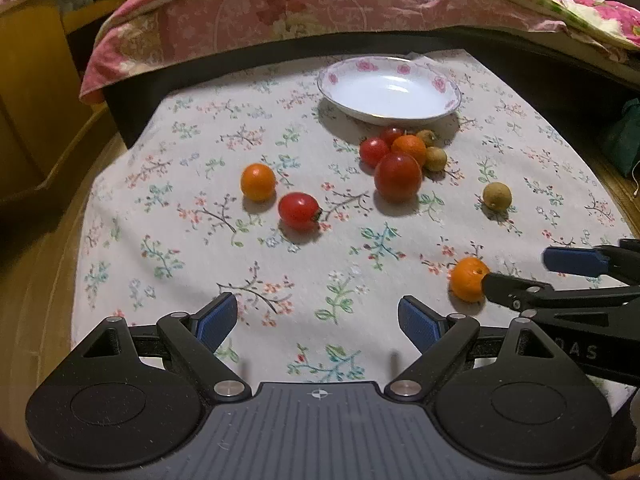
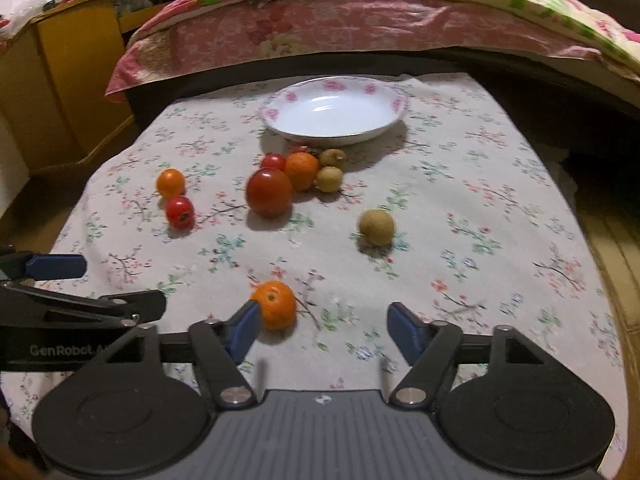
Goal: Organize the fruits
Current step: 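Lower the right gripper onto the orange tangerine and close it, then close the left gripper on a red cherry tomato while the right gripper holds the tangerine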
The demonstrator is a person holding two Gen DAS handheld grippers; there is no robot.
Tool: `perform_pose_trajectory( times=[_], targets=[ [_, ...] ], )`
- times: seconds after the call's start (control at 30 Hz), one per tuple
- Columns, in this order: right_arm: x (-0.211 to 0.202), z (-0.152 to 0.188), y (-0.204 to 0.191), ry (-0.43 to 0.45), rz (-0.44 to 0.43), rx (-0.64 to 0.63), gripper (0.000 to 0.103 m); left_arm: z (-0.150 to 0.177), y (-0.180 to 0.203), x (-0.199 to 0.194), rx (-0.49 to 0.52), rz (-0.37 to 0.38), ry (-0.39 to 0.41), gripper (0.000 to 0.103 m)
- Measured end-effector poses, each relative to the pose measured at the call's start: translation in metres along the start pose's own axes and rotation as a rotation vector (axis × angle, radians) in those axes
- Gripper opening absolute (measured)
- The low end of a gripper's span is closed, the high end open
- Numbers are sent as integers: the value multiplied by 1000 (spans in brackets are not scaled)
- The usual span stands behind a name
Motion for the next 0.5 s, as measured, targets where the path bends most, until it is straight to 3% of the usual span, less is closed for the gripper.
perform_pose_trajectory(
  times=[0.27,0.43,0.5],
  targets=[
    [17,-8,-27,-10,-83,-140,48,-7,-8,4,50,-37,40,92],
    [32,-14,-32,-20,-125,-173,38,-17,-16,10,26,-33,33,92],
    [37,-14,-32,-30,-133,-184,34,-19,-18,14,16,-28,22,86]
  ],
)
Point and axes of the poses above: each gripper's, at about its wrist camera, not at the fingertips, and x roughly the way its jaws point, y to its right, z to its underside, the point moved 9 cm from there along x, roughly the way its jaws point, and after that the axes turned 14 degrees about -x, right-handed, at the moved point
